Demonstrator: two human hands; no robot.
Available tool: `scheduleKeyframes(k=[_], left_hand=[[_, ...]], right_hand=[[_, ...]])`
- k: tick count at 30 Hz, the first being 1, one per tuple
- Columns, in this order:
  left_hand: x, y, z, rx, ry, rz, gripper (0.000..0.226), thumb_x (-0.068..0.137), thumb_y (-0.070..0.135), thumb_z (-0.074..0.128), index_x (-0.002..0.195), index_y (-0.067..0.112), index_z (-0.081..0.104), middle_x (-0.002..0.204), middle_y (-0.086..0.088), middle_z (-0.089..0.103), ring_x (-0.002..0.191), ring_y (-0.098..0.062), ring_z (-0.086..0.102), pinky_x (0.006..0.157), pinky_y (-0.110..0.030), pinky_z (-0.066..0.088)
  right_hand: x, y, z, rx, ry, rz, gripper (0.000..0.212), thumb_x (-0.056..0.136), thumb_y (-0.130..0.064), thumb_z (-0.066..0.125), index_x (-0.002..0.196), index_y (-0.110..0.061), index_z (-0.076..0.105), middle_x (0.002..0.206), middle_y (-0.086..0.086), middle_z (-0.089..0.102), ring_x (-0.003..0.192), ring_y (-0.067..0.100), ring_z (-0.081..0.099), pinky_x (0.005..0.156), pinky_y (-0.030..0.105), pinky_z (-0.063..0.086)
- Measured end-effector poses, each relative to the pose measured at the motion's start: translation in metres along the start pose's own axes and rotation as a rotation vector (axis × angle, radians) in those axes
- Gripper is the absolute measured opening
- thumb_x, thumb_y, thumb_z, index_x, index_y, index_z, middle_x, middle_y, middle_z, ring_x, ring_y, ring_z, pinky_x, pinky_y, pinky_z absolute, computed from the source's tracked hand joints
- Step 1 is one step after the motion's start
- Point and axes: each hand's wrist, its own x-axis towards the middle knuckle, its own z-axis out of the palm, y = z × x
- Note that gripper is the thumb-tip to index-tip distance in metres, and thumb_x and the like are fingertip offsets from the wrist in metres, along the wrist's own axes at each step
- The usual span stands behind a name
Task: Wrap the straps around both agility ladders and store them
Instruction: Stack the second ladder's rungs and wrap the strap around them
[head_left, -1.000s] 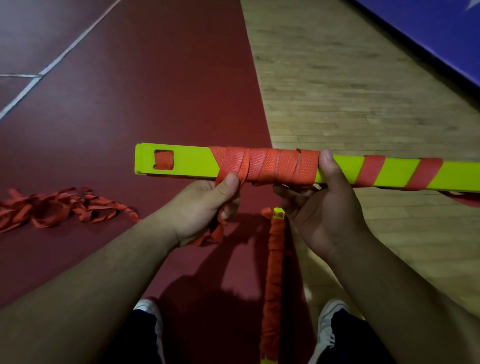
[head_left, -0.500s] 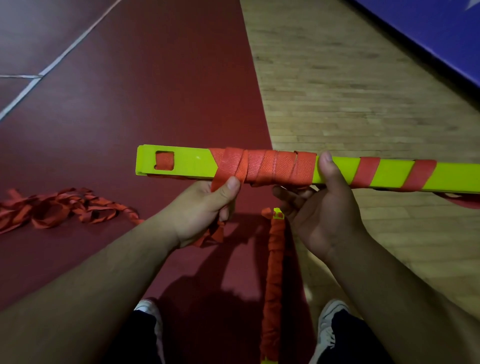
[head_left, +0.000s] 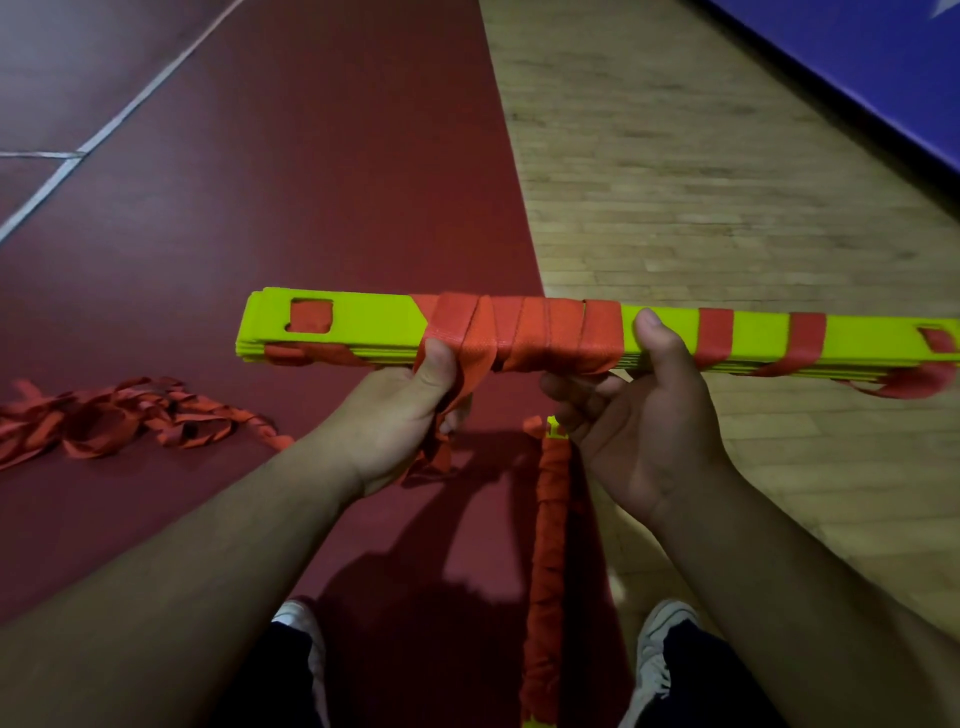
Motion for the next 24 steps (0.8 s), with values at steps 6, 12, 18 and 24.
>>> scheduleKeyframes(k=[6,12,18,24], left_hand=[[0.000,0.004,-0.001,-0.285,-0.038,0.041,0.067,0.059,0.088,0.064,0.084,0.026,0.062,0.056,-0.002,0.040,0.050,-0.016,0.033,0.063,-0.045,0.024],[0.000,0.010,-0.001,-0.551,-0.089,0.041,0.065,0.051,0.074,0.081,0.078,0.016,0.069,0.053,0.003,0.035,0.044,-0.007,0.029,0.056,-0.025,0.035],[0.001,0.016,-0.005,-0.679,-0.102,-0.018,0.069,0.050,0.076,0.078,0.052,0.017,0.042,0.043,0.005,0.028,0.038,-0.005,0.026,0.045,-0.020,0.031],[0.001,0.017,-0.007,-0.742,-0.178,-0.076,0.063,0.053,0.078,0.072,0.044,0.022,0.044,0.038,0.008,0.029,0.037,-0.005,0.022,0.048,-0.021,0.023]], right_hand=[[0.000,0.001,-0.005,-0.001,-0.024,0.013,0.038,0.097,-0.046,0.048,0.096,-0.012,0.065,0.070,0.009,0.071,0.063,0.021,0.071,0.054,0.023,0.052],[-0.002,0.005,-0.001,-0.089,-0.107,0.047,0.049,0.083,-0.053,0.055,0.097,-0.008,0.071,0.083,0.012,0.073,0.068,0.020,0.072,0.058,0.026,0.053],[-0.002,0.016,0.002,-0.100,-0.285,-0.098,0.049,0.058,-0.040,0.090,0.103,-0.026,0.075,0.105,0.002,0.074,0.104,0.030,0.070,0.079,0.032,0.056],[0.000,0.016,0.000,-0.046,-0.319,-0.136,0.087,0.051,-0.047,0.096,0.129,-0.038,0.059,0.122,0.004,0.067,0.114,0.028,0.064,0.083,0.032,0.056]])
